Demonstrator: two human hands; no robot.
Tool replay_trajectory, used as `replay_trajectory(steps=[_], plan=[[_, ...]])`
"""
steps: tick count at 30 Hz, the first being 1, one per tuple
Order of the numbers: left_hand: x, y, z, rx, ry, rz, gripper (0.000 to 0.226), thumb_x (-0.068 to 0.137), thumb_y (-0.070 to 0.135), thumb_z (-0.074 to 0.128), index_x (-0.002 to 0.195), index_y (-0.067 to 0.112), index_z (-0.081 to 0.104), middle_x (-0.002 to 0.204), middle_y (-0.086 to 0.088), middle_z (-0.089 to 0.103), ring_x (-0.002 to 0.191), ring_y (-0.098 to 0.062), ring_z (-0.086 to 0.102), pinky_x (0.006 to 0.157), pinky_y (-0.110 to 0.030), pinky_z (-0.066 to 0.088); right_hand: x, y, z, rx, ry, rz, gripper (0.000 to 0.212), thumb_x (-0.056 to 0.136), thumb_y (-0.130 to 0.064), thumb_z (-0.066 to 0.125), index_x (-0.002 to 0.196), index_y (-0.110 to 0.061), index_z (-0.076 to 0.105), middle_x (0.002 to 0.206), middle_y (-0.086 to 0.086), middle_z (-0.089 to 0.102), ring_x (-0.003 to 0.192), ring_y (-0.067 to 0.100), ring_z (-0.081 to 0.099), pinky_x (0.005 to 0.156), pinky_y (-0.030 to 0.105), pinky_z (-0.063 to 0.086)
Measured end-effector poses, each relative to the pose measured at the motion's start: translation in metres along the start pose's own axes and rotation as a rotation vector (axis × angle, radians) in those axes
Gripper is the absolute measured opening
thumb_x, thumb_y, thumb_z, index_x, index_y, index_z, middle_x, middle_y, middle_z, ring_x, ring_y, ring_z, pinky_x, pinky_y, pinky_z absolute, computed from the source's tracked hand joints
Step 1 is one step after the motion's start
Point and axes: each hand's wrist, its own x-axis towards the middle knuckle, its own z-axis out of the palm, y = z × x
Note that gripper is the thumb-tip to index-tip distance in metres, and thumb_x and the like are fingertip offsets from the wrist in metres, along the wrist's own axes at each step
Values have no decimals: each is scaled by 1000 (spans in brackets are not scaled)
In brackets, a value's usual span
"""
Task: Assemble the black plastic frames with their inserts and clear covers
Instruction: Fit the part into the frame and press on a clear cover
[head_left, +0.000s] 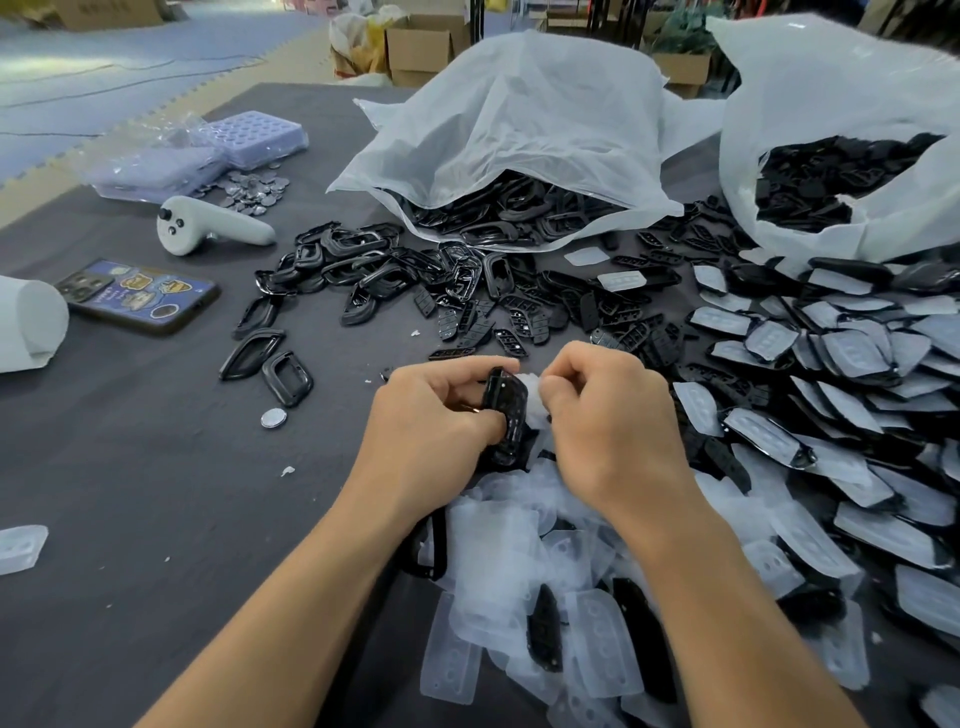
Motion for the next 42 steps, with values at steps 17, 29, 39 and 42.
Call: replay_trajectory(steps=[17,29,39,42], plan=[[-3,1,2,-25,77,135,38,77,1,74,92,35,83,75,10,79,66,-3,73,59,-13,52,1,3,4,342,146,148,26,96,-24,61,71,-24,64,55,-19,61,55,5,55,52,16,40],[-2,2,-6,-49,-23,151,42,72,4,67,95,35,82,74,6,77,65,-6,68,61,-17,52,6,6,-2,655,31,161,14,86,-22,76,74,-27,80,66,5,74,56,13,64,61,34,59],[0,0,-9,32,55,108,28,70,11,69,78,36,80,69,6,76,59,-8,68,52,-24,56,7,5,-14,725,-179,181,25,89,1,72,73,-17,79,68,9,75,54,18,68,56,29,60],[-1,1,-8,66,69,112,27,70,13,70,79,37,79,68,7,75,58,-8,68,57,-28,59,7,7,-7,654,-24,212,26,91,-4,69,76,-23,78,68,7,76,57,24,71,65,43,65]])
